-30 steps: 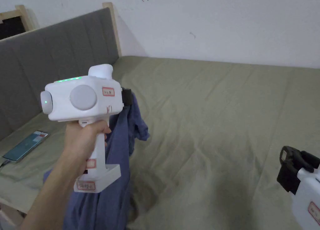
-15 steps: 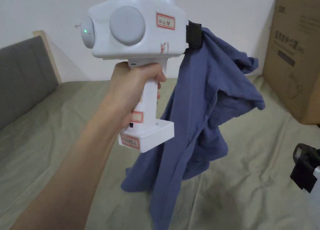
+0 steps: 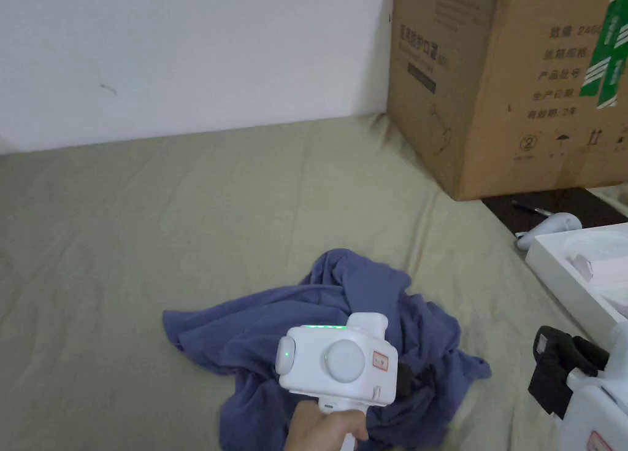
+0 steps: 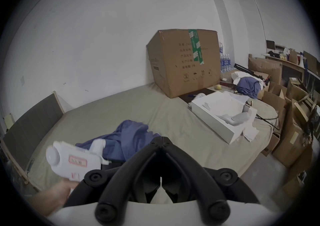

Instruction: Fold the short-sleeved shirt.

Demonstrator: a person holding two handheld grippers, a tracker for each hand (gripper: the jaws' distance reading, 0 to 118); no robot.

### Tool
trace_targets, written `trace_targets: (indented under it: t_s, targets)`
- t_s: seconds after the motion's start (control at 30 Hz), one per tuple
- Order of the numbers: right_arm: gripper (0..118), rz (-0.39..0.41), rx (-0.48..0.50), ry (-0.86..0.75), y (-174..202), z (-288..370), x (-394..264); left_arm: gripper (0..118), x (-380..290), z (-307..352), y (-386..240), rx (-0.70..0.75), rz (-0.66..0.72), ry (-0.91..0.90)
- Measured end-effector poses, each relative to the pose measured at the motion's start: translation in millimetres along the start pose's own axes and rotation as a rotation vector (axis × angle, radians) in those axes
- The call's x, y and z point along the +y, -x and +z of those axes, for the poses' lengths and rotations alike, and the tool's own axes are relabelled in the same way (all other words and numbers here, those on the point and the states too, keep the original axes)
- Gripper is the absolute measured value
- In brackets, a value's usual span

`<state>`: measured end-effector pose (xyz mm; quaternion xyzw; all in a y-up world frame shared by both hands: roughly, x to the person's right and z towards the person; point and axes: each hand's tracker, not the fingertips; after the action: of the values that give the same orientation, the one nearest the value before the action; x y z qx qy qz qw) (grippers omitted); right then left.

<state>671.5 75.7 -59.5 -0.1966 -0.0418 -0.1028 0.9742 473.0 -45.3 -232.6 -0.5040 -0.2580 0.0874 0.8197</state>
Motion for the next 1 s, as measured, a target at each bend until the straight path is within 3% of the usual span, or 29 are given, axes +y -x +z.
trace_targets:
  t_s: [0.1,0.13,0.17,0.2,0.23,0.4,0.47,0.57,0.6,0.63,0.7,0.77,0.93,1.0]
  targets:
    - [0,-0.024,-0.005,0.010,-7,-8,1,7,-3,-5,5,0.032,0.003,0.021]
    - [0,-0.023,-0.007,0.010,-8,-10,2,22,0,-4,10,0.028,0.018,0.018]
    - [0,-0.020,-0.010,0.010,-7,-12,3,50,2,-2,13,0.011,0.032,0.015]
    - [0,-0.013,-0.013,0.011,-7,-15,4,94,5,2,11,0.001,0.039,0.010]
    - [0,-0.011,-0.012,0.013,-6,-16,4,117,7,5,11,0.005,0.039,0.006]
    - [0,-0.004,0.020,0.023,2,-21,7,114,13,48,5,0.011,-0.069,-0.097]
    - [0,0.008,0.032,0.023,9,-23,7,103,14,73,4,0.028,-0.067,-0.105]
    - [0,0.021,0.072,0.031,21,-26,6,34,11,120,23,0.027,-0.024,-0.217]
    - [0,0.032,0.089,0.039,27,-27,6,22,9,134,41,0.028,0.008,-0.237]
    - [0,0.045,0.101,0.045,31,-28,5,17,7,145,54,0.039,0.029,-0.249]
    - [0,0.077,0.125,0.051,43,-32,3,0,0,167,83,0.145,0.080,-0.268]
    - [0,0.093,0.145,0.061,55,-37,1,0,-11,182,116,0.228,0.077,-0.284]
    - [0,0.135,0.221,0.103,87,-58,-7,0,-48,192,209,0.329,0.325,-0.215]
    - [0,0.149,0.247,0.125,100,-68,-11,0,-51,194,233,0.358,0.352,-0.224]
